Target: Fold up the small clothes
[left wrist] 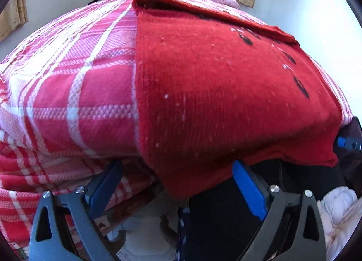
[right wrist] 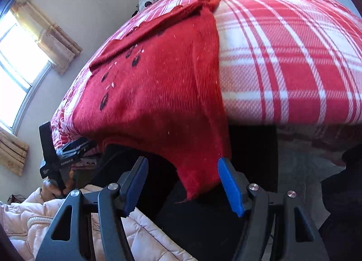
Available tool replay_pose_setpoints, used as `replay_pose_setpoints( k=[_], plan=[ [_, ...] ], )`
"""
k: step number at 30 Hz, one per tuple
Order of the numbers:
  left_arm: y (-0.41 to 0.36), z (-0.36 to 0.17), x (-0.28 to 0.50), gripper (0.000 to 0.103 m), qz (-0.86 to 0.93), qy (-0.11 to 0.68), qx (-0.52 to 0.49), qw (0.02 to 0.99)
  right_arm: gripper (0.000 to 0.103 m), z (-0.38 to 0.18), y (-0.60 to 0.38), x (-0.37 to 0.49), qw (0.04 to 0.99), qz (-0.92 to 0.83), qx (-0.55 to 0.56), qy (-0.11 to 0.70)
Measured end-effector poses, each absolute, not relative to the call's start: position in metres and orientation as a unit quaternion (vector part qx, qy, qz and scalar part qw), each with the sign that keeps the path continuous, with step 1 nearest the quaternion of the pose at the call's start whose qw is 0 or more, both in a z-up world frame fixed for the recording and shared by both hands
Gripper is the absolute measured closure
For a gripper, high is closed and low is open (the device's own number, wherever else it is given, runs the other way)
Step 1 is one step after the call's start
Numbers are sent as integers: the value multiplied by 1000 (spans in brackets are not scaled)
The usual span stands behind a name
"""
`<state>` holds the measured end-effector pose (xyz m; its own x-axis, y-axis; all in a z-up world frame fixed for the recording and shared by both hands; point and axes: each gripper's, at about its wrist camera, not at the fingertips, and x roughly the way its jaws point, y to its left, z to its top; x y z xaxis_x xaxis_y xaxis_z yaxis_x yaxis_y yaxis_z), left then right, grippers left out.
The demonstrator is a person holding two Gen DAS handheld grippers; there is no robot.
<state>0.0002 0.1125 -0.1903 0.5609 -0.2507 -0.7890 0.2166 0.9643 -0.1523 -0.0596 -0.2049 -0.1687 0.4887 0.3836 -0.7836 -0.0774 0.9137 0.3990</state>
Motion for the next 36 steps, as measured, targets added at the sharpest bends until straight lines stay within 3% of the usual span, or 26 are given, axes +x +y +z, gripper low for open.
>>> replay_pose_setpoints(
  k=[6,14,15,16,17,19,20,22,27,36],
  plan=[
    [98,-208,10,16,-140,464,-53,873,38,-174,-206,-60,856,98,140,488],
    [101,-207,14,18,-132,433,-75,888,38,-194,-209,-47,852,99,140,494],
    [98,-209,16,28,-137,437,-77,886,40,-197,-206,-45,851,104,140,496],
    [96,-210,17,44,-148,440,-79,882,51,-199,-203,-43,849,111,137,498],
    [92,-212,18,52,-162,443,-82,878,65,-201,-200,-41,848,118,130,501],
    [87,-213,18,73,-171,450,-75,873,83,-203,-194,-41,842,128,119,511],
    [85,-213,17,76,-178,451,-76,871,90,-205,-192,-41,839,134,114,515],
    [85,-212,14,87,-195,456,-89,864,93,-205,-189,-42,836,143,109,519],
    [84,-192,7,91,-228,445,-100,860,96,-186,-196,-50,833,183,143,502],
    [90,-134,-8,91,-288,408,-141,855,96,-103,-216,-58,831,280,249,411]
  ],
)
